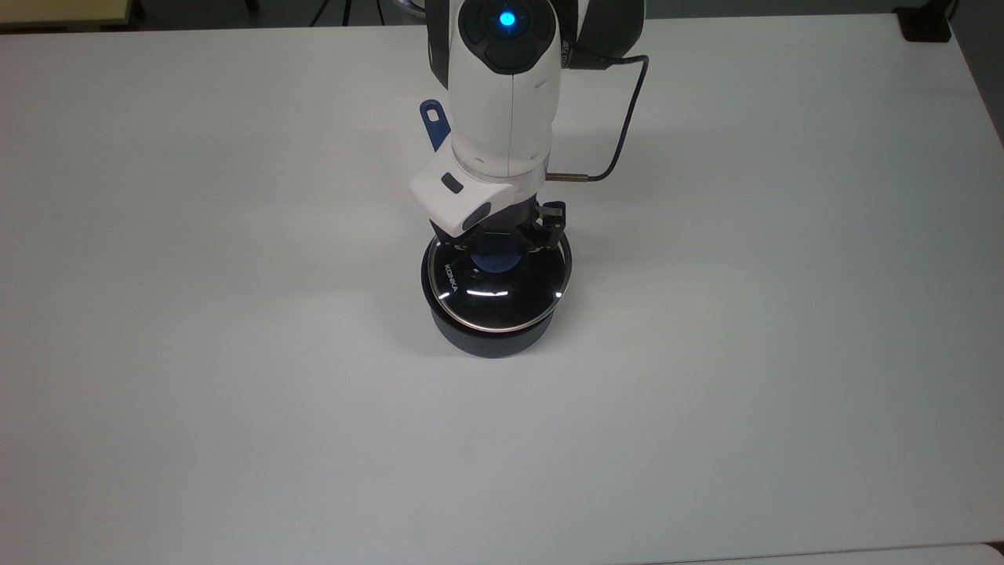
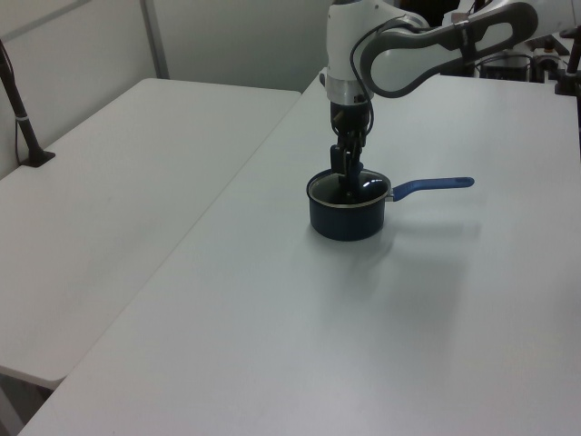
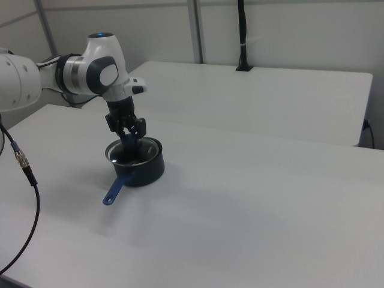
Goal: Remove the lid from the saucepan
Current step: 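Close the gripper on the blue knob of the glass lid, then lift the glass lid off the pot and carry it beside the saucepan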
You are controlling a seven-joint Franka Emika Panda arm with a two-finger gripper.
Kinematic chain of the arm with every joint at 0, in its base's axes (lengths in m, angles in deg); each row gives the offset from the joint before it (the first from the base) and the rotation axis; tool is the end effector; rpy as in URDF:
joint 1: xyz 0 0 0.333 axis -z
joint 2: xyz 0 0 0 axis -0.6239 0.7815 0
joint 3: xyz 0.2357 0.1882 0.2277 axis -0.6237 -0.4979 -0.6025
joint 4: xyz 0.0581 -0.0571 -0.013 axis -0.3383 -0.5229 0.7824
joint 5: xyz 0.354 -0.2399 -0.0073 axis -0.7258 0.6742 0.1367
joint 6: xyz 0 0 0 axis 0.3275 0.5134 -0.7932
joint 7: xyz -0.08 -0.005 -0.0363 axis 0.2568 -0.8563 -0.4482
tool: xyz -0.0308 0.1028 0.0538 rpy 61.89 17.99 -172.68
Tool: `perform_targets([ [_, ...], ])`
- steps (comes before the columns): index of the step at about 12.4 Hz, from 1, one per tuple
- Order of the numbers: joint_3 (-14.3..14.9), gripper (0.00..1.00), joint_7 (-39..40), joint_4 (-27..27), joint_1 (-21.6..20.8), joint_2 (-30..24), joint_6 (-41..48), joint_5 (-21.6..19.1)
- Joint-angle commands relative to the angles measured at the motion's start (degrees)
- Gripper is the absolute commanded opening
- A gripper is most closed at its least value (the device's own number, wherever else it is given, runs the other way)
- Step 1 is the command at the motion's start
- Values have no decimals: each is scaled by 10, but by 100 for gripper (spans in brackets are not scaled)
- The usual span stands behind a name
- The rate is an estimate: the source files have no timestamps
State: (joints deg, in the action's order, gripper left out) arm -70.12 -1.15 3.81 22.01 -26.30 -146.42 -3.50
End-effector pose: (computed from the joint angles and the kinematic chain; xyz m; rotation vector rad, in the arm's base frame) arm 0.7436 0.1288 0.4461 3.1193 -0.0069 0.0445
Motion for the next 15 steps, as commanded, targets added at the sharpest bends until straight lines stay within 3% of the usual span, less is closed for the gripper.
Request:
perform_targets([
  [1,6,41,21,-1,-4,-40,29,-4],
  [4,7,41,57,-30,16,-87,42,10],
  [7,7,41,77,-86,66,-87,10,68],
  [9,7,41,90,-144,116,-91,-56,72],
  [11,7,41,121,-167,168,-92,-72,72],
  [13,7,41,135,-230,195,-101,-145,72],
  [15,7,41,161,-269,206,-112,-161,73],
])
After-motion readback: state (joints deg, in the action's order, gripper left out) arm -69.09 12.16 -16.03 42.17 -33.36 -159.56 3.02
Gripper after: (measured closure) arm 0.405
